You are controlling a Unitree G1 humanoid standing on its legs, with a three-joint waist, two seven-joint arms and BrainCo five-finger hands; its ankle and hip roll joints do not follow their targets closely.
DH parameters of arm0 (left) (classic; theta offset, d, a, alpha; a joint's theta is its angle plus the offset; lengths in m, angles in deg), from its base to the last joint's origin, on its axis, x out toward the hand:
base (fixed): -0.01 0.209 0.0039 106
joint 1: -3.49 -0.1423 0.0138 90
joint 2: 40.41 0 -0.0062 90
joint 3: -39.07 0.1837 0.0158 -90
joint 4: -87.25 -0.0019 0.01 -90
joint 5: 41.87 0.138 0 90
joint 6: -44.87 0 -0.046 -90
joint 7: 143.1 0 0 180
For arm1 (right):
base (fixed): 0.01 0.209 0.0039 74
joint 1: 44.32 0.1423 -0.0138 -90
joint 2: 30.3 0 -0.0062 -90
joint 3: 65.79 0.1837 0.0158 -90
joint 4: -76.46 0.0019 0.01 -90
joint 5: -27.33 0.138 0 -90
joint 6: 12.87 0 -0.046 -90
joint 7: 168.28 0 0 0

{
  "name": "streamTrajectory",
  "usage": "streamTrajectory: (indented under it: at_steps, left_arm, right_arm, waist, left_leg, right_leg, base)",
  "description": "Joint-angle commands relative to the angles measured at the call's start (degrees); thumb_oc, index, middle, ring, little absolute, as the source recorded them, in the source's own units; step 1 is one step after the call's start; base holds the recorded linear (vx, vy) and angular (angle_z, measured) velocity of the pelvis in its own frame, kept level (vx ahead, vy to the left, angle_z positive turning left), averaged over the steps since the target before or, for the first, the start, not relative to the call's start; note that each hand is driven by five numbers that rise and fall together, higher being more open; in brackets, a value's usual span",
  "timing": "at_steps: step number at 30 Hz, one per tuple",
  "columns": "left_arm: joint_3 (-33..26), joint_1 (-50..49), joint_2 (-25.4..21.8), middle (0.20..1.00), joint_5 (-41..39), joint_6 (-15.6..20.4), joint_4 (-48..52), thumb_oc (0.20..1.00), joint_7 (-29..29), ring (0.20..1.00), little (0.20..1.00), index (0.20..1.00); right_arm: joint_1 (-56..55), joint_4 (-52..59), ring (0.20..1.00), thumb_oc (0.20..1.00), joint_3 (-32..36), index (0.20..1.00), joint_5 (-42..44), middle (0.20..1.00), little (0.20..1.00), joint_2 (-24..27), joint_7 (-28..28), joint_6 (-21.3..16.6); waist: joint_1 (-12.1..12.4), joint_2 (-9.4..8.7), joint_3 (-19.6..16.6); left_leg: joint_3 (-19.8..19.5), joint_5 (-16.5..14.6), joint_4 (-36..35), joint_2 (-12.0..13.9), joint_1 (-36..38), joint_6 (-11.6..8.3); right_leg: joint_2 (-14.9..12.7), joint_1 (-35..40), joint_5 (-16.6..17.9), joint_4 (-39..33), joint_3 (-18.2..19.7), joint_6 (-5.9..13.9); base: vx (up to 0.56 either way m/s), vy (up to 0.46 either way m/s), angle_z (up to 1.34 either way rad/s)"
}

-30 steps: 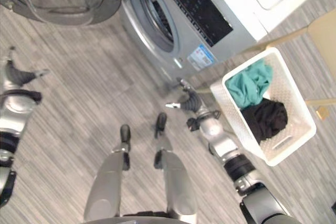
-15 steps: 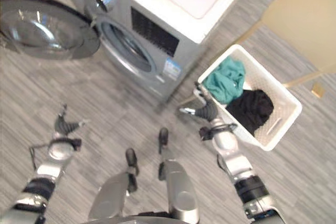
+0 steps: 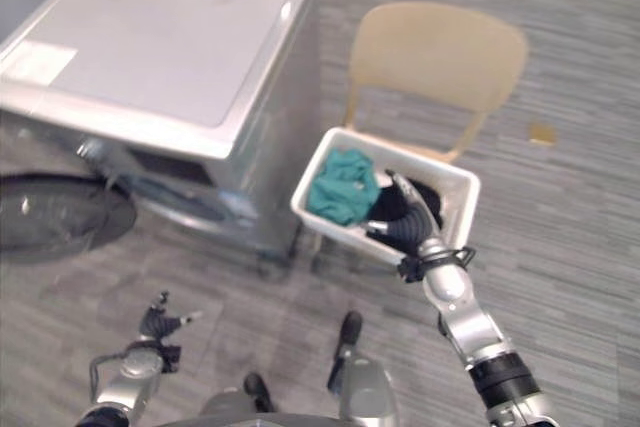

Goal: Grab the laundry basket,head to the washer,open it,put in the laundry and shut it.

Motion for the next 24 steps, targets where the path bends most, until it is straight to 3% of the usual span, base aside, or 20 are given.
streamTrajectory:
  at_steps: [1, 4, 7, 10, 19, 21, 24]
  left_arm:
    - [1.89, 0.64, -2.08, 1.0, 1.14, 1.68, 1.14, 1.0, 0.54, 1.0, 1.0, 1.0]
    - [4.04, 0.73, -1.13, 1.0, 1.74, 1.49, -1.04, 1.0, 1.09, 1.0, 1.0, 1.0]
    - [4.75, 0.85, -1.48, 1.0, 2.54, 1.72, -2.2, 1.0, 1.19, 1.0, 1.0, 1.0]
    - [4.8, 0.82, -1.69, 1.0, 2.21, 1.84, -3.15, 1.0, 0.85, 1.0, 1.0, 1.0]
    - [4.73, -0.17, -1.96, 1.0, 3.64, 1.86, -6.59, 1.0, 0.67, 1.0, 1.0, 1.0]
    - [5.34, 2.07, -3.07, 1.0, 2.23, 2.5, -5.51, 1.0, -0.12, 1.0, 1.0, 1.0]
    - [6.03, 2.91, -3.7, 1.0, 1.76, 2.92, -5.12, 1.0, -0.64, 1.0, 1.0, 1.0]
  right_arm:
    - [2.69, 0.75, 1.0, 1.0, -1.99, 1.0, -1.87, 1.0, 1.0, 0.18, 0.82, -2.0]
    - [4.2, -2.02, 1.0, 1.0, -4.33, 1.0, -2.86, 1.0, 1.0, 2.47, 1.22, -1.4]
    - [5.56, -4.57, 1.0, 1.0, -5.69, 1.0, -3.49, 1.0, 1.0, 3.79, 1.08, -1.31]
    - [7.29, -7.09, 1.0, 1.0, -6.87, 1.0, -3.69, 1.0, 1.0, 4.75, 0.59, -1.24]
    - [12.54, -9.86, 1.0, 1.0, -9.95, 1.0, -9.09, 1.0, 1.0, 7.3, -0.21, -0.62]
    - [19.13, -12.57, 1.0, 1.0, -12.92, 1.0, -10.6, 1.0, 1.0, 7.95, -1.85, -0.38]
    - [24.77, -15.51, 1.0, 1.0, -16.61, 1.0, -12.81, 1.0, 1.0, 8.31, -2.76, 0.24]
  waist:
    - [1.43, -2.92, 0.56]
    - [2.97, -4.07, 1.2]
    - [4.48, -4.73, 1.9]
    - [5.97, -4.16, 2.78]
    - [6.5, -2.48, 2.36]
    - [7.18, -1.89, 5.45]
    - [8.29, -2.07, 6.42]
  left_leg:
    - [-5.29, -2.68, 9.73, -2.93, -4.66, -2.02]
    - [-12.9, -4.92, 7.69, -4.73, -10.91, -0.94]
    - [-16.09, 1.01, 3.1, -5.35, -15.56, -1.46]
    - [-20.4, 4.6, -1.45, -5.91, -16.59, -2.59]
    - [-19.71, 3.91, -6.87, -7.51, -11.6, -1.11]
    - [-19.47, 4.25, -5.92, -8.11, -15.04, -0.57]
    - [-18.88, 4.38, -6.06, -8.51, -16.79, 0.02]
  right_leg:
    - [0.88, 1.4, -5.88, 1.16, 5.12, 4.39]
    - [0.8, 3.32, -7.06, 0.5, 8.02, 4.53]
    - [1.06, 3.76, -6.22, 0.12, 9.42, 4.06]
    - [2.35, 4.52, -7.01, 0.53, 11.31, 4.01]
    - [1.47, 3.89, -7.18, 2.13, 13.73, 4.88]
    - [0.46, -1.2, -6.39, 4.46, 14.53, 5.1]
    - [0.1, -3.84, -5.86, 5.29, 14.83, 5.3]
  base:
    - [0.06, -0.072, -0.69]
    - [0.05, -0.031, -0.76]
    - [0.02, 0.031, -0.16]
    - [0.07, 0.074, -0.59]
    - [0.05, 0.145, -0.2]
    - [-0.19, 0.162, -0.25]
    - [-0.07, 0.114, -0.12]
